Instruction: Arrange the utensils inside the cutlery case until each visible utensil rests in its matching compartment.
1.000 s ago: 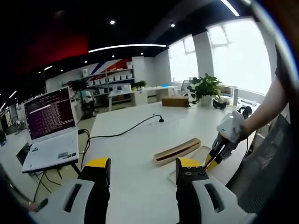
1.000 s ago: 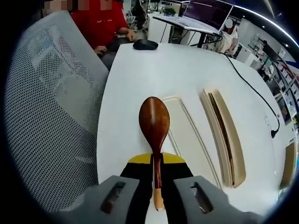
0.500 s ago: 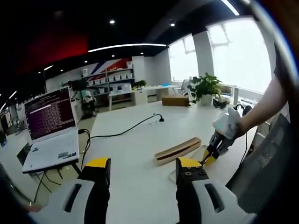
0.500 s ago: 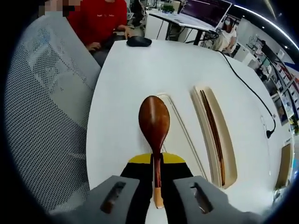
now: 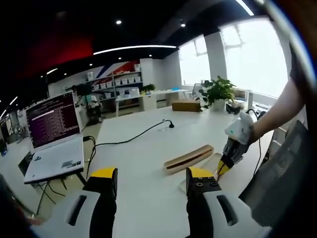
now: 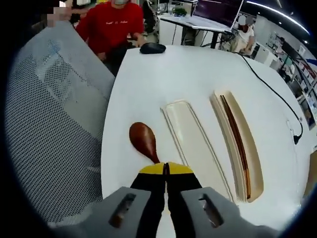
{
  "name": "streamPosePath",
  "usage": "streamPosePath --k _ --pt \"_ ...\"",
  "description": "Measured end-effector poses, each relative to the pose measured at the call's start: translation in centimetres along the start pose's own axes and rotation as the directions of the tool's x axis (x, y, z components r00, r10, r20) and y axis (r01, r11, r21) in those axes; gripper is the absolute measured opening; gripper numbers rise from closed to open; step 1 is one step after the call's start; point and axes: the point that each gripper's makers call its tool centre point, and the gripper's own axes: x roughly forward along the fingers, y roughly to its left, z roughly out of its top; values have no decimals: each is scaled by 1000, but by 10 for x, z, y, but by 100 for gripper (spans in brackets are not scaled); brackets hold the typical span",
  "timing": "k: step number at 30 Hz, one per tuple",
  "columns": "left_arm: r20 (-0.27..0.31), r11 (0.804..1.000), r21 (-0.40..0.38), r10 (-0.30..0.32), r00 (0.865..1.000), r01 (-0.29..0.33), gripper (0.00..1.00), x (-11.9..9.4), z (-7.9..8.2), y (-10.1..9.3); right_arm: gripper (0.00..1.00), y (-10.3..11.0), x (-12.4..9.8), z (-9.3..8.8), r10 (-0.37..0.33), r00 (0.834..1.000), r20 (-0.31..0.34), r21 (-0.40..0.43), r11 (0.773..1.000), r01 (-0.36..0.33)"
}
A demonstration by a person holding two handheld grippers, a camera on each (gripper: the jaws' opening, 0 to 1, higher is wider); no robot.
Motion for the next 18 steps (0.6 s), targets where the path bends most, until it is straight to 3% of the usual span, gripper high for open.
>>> streamPosePath --k 2,6,16,18 --pt "-3 1000 2 -3 1000 3 58 0 0 0 10 -1 4 -1 8 1000 -9 40 999 -8" --pt "-6 1000 3 -2 1000 2 58 0 -1 0 12 0 12 0 30 999 -19 -3 1000 -30" --pt "-10 1000 2 2 1000 -2 57 1 -3 1 10 8 29 -5 57 997 -59 -90 994 -62" --pt "-11 1000 1 2 1000 -2 57 1 -3 1 5 5 28 2 51 998 -24 -101 993 -53"
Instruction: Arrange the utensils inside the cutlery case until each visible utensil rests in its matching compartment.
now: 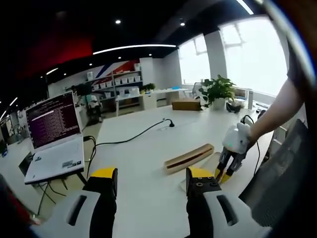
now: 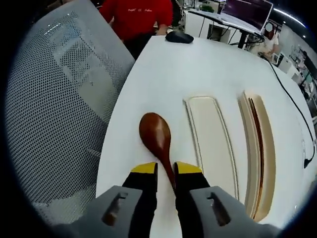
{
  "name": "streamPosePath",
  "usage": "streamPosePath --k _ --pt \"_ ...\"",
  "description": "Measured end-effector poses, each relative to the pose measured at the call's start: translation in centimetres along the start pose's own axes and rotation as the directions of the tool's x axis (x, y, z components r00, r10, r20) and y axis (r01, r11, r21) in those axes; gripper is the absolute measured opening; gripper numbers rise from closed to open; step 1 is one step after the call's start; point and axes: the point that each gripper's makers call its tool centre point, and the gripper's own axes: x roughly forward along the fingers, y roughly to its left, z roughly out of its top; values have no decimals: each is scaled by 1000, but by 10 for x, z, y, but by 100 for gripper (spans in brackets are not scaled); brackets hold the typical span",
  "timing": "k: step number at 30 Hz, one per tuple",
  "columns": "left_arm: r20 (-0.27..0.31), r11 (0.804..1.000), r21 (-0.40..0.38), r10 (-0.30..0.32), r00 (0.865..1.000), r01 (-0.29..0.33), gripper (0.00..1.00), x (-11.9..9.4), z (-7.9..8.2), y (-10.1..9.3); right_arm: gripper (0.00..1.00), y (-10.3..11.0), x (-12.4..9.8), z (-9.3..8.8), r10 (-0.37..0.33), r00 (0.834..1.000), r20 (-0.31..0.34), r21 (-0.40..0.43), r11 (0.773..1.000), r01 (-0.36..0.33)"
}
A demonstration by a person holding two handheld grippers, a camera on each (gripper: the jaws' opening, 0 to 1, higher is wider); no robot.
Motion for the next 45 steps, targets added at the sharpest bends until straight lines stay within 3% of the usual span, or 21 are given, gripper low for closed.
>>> streamPosePath --k 11,15,28,38,45 --pt "-16 1000 12 -3 1000 4 57 1 -3 -1 1 -6 -1 -1 -40 999 -8 -4 999 40" --pt "-24 1000 16 -2 1000 2 57 1 -4 0 1 -10 -7 3 -52 998 19 31 998 51" --pt "-12 1000 12 9 1000 -9 57 0 -2 2 0 -28 -30 0 -90 996 -2 41 995 90" --pt "0 1000 4 8 1000 -8 57 0 0 2 0 -62 -66 12 -184 983 26 55 982 182" --pt "0 1000 5 5 1000 -5 57 0 0 1 0 -77 -73 13 -218 975 28 57 975 217"
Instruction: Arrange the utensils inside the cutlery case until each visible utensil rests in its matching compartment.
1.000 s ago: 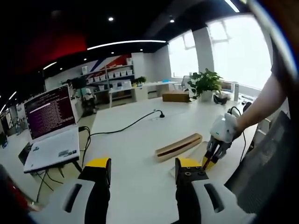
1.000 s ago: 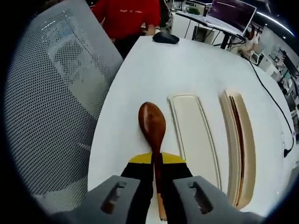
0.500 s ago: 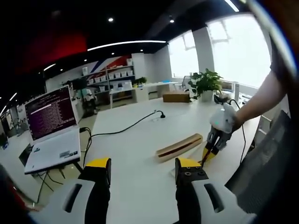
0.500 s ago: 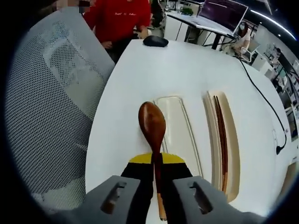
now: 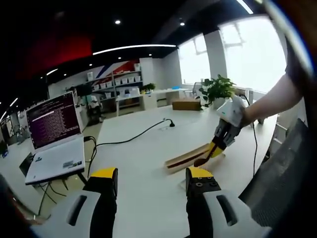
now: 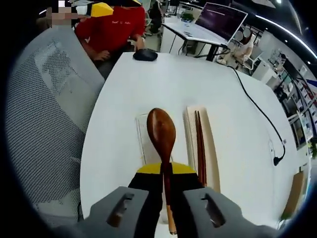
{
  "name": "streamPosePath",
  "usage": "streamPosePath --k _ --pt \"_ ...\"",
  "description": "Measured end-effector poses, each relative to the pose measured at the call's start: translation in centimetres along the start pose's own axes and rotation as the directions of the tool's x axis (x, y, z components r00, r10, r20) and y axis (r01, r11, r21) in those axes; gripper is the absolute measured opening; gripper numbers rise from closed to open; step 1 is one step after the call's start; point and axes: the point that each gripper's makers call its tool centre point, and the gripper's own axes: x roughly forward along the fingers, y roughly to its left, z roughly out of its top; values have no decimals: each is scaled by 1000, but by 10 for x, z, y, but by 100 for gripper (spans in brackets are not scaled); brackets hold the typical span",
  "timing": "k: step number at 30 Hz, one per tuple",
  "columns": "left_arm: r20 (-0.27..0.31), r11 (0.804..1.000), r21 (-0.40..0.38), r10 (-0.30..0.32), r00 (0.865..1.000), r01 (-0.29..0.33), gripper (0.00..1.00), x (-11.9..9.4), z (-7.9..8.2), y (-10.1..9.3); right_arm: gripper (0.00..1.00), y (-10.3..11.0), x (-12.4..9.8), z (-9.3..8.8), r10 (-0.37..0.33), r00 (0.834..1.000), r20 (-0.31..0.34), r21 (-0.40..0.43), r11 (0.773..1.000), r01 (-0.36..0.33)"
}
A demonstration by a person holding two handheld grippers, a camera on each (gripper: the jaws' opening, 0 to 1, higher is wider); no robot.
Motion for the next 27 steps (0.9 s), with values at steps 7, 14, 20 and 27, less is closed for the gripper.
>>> streamPosePath --k 7,14,20,27 --pt "-10 1000 6 -3 1000 3 57 1 -2 -1 0 -23 -1 1 -38 999 2 3 999 38" --pt "-9 1000 0 6 1000 -6 57 0 -2 1 1 -51 9 3 -64 998 -23 4 998 64" --pt "-19 1000 7 12 1000 -12 57 1 -3 1 1 -61 28 6 -56 998 -41 -5 998 55" --pt "-22 999 1 34 999 -34 57 -1 -4 5 1 -69 55 3 -35 996 -86 8 999 36"
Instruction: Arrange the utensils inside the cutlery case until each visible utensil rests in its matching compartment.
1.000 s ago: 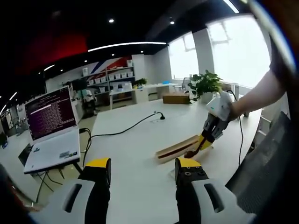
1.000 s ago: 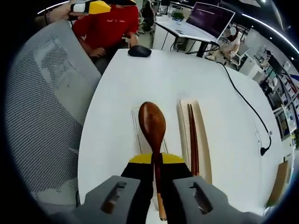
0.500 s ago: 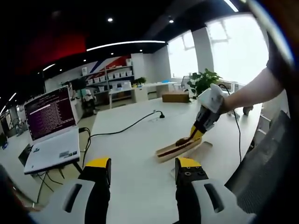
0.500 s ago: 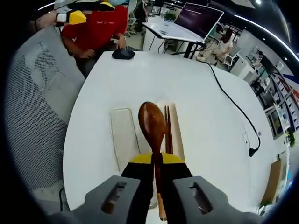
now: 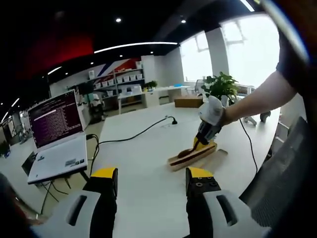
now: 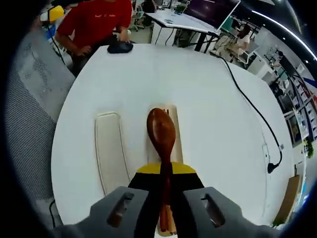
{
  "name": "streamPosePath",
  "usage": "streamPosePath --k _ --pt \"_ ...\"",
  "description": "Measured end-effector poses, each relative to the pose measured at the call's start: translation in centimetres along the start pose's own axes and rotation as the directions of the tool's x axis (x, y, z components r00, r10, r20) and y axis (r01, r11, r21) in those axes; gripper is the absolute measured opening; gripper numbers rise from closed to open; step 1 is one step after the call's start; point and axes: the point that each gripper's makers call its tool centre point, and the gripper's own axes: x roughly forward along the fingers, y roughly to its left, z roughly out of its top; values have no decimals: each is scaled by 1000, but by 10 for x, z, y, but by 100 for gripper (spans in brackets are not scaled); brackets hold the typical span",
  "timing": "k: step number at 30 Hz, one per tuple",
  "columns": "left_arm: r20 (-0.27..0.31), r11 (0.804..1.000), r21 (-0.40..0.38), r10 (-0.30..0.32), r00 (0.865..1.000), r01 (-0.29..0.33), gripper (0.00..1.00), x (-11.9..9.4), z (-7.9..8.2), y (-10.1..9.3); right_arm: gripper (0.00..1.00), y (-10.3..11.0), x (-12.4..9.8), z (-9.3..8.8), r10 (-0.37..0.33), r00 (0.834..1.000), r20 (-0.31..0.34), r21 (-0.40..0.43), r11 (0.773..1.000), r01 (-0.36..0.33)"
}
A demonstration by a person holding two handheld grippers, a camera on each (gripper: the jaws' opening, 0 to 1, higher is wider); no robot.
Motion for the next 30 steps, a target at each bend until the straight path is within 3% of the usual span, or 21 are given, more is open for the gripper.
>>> streamPosePath --k 16,20,30 --pt "-21 1000 -5 -8 1000 8 57 0 -3 -3 1 -1 25 6 35 999 1 22 999 -35" --pt "-30 1000 1 -17 999 17 57 1 -4 -5 2 1 26 5 47 999 18 63 997 -49" --pt "-16 1000 4 -19 1000 19 57 1 -1 -4 4 3 21 10 20 999 36 71 997 -22"
